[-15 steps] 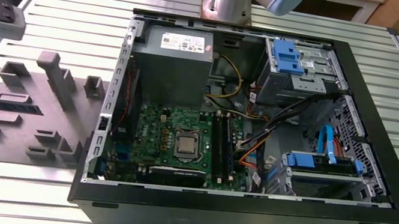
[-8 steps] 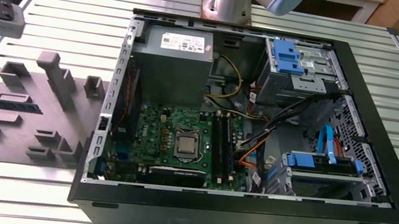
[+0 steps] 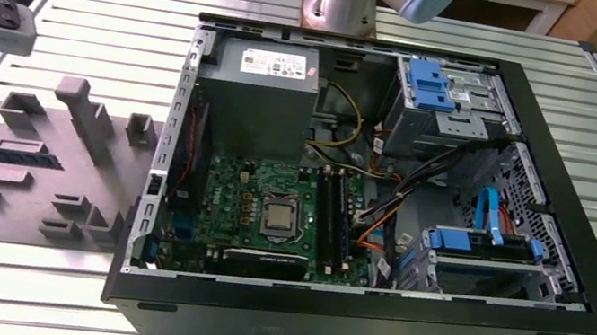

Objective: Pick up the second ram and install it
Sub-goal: 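Pick up the second ram and move it above second insertion slot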

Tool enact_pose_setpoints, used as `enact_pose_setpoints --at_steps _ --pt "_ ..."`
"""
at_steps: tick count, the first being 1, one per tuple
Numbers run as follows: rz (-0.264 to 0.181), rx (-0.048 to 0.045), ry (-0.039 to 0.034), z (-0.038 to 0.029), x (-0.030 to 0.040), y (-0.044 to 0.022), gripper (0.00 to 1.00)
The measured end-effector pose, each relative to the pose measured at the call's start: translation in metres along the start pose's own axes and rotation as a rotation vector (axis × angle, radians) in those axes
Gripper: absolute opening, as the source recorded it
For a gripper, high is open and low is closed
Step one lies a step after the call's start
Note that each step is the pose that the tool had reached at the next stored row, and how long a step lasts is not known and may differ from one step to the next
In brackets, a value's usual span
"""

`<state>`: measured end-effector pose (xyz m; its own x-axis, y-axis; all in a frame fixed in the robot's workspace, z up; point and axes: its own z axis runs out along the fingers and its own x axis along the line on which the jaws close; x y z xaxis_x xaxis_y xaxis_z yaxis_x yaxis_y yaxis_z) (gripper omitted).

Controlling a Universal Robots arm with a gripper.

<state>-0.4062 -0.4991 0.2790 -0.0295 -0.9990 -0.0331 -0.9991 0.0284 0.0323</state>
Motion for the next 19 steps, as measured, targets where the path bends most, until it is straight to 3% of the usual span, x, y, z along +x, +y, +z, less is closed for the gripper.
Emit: enact_pose_setpoints --at_steps 19 --pt "0.000 0.0007 -0.0003 -0.0124 -0.0004 0.0004 0.12"
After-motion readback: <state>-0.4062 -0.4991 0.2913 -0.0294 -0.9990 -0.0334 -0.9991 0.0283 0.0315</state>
